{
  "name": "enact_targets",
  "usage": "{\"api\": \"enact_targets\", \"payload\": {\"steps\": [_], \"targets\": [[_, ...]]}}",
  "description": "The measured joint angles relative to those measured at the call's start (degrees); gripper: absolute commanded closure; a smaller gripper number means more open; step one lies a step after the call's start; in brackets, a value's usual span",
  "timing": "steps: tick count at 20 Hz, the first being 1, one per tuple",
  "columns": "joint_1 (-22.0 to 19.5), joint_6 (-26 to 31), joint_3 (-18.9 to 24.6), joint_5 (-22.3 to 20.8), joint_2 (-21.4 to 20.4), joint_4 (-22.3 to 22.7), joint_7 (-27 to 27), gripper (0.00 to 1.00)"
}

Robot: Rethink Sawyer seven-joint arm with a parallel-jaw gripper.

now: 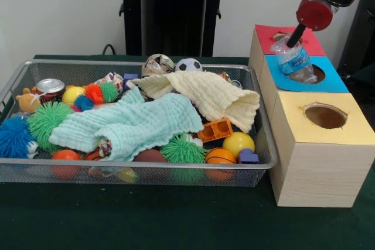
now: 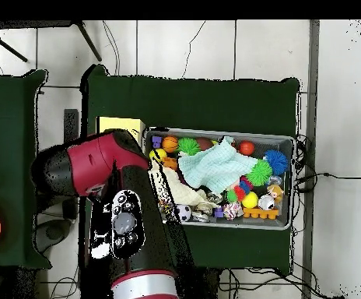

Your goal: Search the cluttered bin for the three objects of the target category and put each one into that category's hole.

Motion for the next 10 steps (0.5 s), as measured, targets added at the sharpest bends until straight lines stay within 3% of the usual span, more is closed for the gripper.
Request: {"api": "enact_targets", "payload": {"steps": [10], "targets": [[1.91, 0.0, -1.28, 0.88, 0.94, -0.3, 0.0, 1.0]]}}
